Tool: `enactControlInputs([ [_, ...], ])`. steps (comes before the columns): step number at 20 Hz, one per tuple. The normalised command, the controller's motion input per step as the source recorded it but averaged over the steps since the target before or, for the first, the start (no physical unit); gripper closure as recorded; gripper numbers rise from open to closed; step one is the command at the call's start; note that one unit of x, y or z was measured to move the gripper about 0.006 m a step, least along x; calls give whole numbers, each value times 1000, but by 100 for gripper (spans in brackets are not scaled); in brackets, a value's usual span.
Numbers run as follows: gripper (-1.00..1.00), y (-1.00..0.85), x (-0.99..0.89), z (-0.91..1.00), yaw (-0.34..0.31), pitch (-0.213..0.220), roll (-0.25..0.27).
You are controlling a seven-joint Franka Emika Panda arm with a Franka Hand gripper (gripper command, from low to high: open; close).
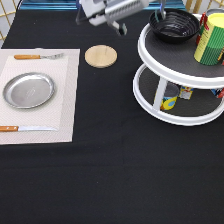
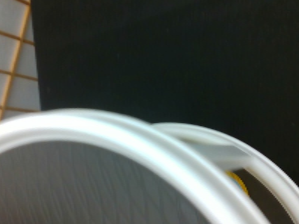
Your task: Pick up the bowl from the lazy Susan and put bowl on the plate
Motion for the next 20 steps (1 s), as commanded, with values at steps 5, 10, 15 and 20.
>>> enactControlInputs([
  [5, -100, 294, -996, 26, 51, -40, -124],
  [10, -100, 413, -831, -104, 66, -2, -60],
  [15, -100, 380, -507, -366, 34, 0, -93],
  [20, -100, 243, -99, -349, 30, 0, -114],
])
